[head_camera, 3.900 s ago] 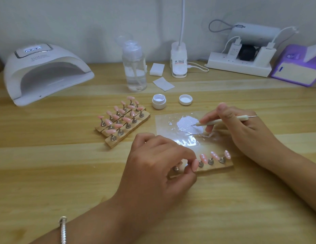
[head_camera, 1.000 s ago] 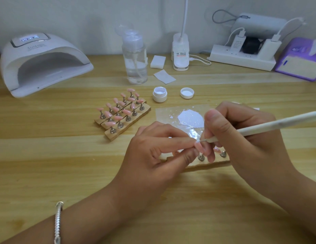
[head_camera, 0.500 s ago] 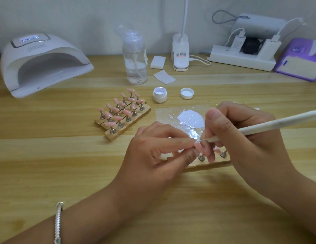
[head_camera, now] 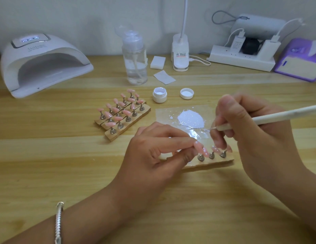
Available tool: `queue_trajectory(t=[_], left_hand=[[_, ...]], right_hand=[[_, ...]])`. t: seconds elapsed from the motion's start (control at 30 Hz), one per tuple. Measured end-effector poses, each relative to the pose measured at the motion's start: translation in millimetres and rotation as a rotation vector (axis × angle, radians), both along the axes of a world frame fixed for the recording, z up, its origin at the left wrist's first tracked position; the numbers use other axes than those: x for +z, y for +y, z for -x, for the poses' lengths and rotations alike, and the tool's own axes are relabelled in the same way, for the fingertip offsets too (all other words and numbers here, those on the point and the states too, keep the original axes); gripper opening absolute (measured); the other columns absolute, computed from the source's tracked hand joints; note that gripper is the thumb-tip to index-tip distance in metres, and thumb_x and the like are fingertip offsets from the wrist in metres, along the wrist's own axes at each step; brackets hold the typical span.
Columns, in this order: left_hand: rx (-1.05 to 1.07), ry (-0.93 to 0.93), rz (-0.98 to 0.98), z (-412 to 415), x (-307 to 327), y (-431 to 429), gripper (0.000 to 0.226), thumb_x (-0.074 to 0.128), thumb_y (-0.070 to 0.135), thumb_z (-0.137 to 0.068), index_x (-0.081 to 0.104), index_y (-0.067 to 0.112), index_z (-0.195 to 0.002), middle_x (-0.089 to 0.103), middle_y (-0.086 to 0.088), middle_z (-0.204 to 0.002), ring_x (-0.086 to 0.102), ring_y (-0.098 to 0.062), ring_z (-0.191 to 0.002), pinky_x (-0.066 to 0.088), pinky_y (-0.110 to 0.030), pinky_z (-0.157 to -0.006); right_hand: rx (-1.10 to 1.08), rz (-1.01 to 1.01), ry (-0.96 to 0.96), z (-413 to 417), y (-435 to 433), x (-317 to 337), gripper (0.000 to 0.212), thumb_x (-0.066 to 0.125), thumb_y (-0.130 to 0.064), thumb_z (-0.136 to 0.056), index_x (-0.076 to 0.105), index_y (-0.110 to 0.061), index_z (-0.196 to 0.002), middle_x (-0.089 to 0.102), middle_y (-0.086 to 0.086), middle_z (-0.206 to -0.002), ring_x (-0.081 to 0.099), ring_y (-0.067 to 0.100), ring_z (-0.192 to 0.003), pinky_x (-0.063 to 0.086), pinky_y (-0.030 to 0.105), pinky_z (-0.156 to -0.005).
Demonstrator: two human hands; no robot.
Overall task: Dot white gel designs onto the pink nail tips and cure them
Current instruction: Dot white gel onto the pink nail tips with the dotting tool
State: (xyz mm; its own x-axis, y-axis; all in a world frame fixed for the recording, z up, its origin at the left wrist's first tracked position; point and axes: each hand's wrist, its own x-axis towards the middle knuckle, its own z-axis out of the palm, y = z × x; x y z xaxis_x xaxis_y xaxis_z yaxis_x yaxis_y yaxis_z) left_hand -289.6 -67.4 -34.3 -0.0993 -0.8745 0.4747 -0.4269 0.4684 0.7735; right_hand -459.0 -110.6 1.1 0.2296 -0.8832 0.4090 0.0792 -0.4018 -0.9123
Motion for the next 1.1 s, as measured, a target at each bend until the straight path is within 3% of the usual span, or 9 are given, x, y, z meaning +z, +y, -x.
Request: queue_trajectory(t=[0.13,0.23,0.4,0.6,0.8,0.97,1.1], left_hand=[[-0.001,-0.001,0.000,-0.9,-1.1,-0.2,0.010,0.071,0.027,-0.089,0.080,0.027,-0.093,0.073,0.016,-0.093,0.066,-0.016,-0.094,0.045,-0.053,-0.084],[0.009,0.001,-0.005,-0.6,-0.4,-0.5,0.012,0.070,0.032,-0.089,0.080,0.027,-0.092,0.074,0.018,-0.094,0.067,-0.013,-0.095,0.045,-0.052,-0.085],[0.020,0.006,-0.016,-0.5,-0.6,0.4,0.011,0.070,0.032,-0.088,0.080,0.028,-0.092,0.073,0.019,-0.093,0.067,-0.011,-0.094,0.045,-0.051,-0.085],[0.018,-0.005,-0.002,0.1,-0.4,0.1,0.011,0.069,0.034,-0.090,0.079,0.032,-0.095,0.072,0.022,-0.095,0.067,-0.008,-0.095,0.046,-0.048,-0.085],[0.023,-0.017,0.010,-0.7,-1.0,-0.1,0.012,0.068,0.034,-0.090,0.079,0.031,-0.094,0.072,0.023,-0.096,0.067,-0.008,-0.093,0.046,-0.046,-0.086],[0.023,-0.014,0.009,-0.2,-0.2,-0.5,0.011,0.069,0.034,-0.089,0.079,0.030,-0.092,0.073,0.021,-0.094,0.067,-0.009,-0.092,0.046,-0.047,-0.085],[0.035,-0.013,0.003,0.4,0.3,0.0,0.011,0.071,0.031,-0.087,0.080,0.028,-0.090,0.074,0.020,-0.092,0.068,-0.009,-0.091,0.046,-0.048,-0.085]], right_hand=[[-0.078,-0.010,-0.032,6.5,-11.4,3.9,0.038,0.068,-0.047,-0.084,0.052,-0.022,-0.061,0.049,-0.011,-0.053,0.045,0.013,-0.044,0.040,0.020,-0.048],[-0.125,-0.014,0.027,14.8,-23.2,1.6,0.033,0.069,-0.048,-0.084,0.061,-0.025,-0.062,0.057,-0.009,-0.055,0.053,0.012,-0.051,0.045,0.016,-0.058],[-0.183,-0.138,0.261,22.5,-36.2,-5.3,0.053,0.041,-0.062,-0.096,0.078,-0.027,-0.081,0.072,-0.003,-0.077,0.065,0.003,-0.077,0.045,0.003,-0.060],[-0.162,-0.053,0.433,24.0,-46.8,-18.4,0.042,0.043,-0.044,-0.098,0.073,-0.019,-0.082,0.063,0.001,-0.070,0.053,0.001,-0.065,0.037,0.012,-0.057],[-0.105,-0.102,0.435,24.5,-51.6,-26.8,0.037,0.050,-0.044,-0.095,0.075,-0.019,-0.083,0.066,-0.004,-0.066,0.062,0.003,-0.065,0.049,0.020,-0.065],[-0.146,-0.070,0.406,24.5,-49.3,-24.0,0.037,0.047,-0.040,-0.098,0.074,-0.019,-0.084,0.066,-0.005,-0.069,0.058,-0.003,-0.064,0.041,0.008,-0.059],[-0.169,-0.016,0.384,23.9,-46.0,-20.0,0.039,0.044,-0.039,-0.099,0.074,-0.019,-0.086,0.067,-0.001,-0.074,0.057,-0.004,-0.067,0.038,0.007,-0.058]])
